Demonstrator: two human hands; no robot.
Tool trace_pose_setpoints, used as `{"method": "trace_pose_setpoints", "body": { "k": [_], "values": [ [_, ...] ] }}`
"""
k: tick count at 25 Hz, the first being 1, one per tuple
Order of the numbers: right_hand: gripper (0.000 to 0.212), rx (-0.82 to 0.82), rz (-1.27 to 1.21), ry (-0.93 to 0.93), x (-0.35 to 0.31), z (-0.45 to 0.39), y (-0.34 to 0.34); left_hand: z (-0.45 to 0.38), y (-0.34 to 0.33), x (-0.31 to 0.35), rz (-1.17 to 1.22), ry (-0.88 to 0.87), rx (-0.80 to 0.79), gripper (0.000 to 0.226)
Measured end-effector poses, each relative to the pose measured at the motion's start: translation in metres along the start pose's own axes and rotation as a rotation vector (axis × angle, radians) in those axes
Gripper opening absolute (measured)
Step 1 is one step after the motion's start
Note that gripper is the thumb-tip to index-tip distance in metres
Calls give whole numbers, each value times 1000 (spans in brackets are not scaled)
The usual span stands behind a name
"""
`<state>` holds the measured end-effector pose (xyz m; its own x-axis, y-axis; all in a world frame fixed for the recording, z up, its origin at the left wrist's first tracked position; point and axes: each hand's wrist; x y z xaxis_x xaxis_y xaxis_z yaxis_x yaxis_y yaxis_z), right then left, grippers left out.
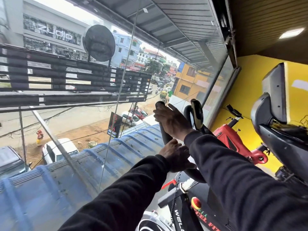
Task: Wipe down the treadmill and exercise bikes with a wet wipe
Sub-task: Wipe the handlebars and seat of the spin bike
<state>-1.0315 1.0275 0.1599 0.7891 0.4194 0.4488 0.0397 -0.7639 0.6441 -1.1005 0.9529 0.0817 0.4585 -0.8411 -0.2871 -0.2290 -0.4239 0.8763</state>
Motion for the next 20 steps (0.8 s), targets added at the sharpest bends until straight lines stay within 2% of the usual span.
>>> {"method": "trace_pose_setpoints", "body": {
  "k": [2, 3, 5, 7, 10, 12, 14, 15, 18, 20],
  "values": [
    [33, 12, -112, -243, -9, -13, -1, 0, 3, -2, 51, 71, 62, 34],
    [34, 37, -123, -266, -17, -14, 0, 3, 1, -1, 11, 94, 117, 38],
    [35, 94, -184, -260, -20, -1, 2, 7, 12, 2, 166, 107, 177, 35],
    [34, 147, -243, -238, -17, 20, 7, 2, 8, 0, 190, 75, 190, 38],
    [28, 63, -380, -444, -12, 32, 12, 0, 1, -5, 144, 48, 100, 59],
    [32, 16, -415, -618, -4, 43, 19, -5, -8, -8, 144, 60, 43, 44],
    [33, -15, -424, -741, 12, 68, 24, -13, -5, -4, 199, 107, 70, 25],
    [32, -31, -419, -784, 21, 82, 26, -20, -3, -2, 206, 134, 84, 22],
    [32, -35, -431, -885, 49, 116, 20, -39, -4, -3, 219, 302, 6, 27],
    [25, -31, -463, -996, 70, 135, 14, -56, 0, -2, 228, 418, -43, 35]
  ]
}}
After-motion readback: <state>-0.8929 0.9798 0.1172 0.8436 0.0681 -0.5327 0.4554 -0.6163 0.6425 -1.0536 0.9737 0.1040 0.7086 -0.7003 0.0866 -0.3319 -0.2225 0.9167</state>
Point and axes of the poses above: each hand's wrist, its own z-axis away from the middle knuckle, its own y-axis out of the back of the hand, x = y × z, and after that the axes turned 15 degrees about -y, right-handed
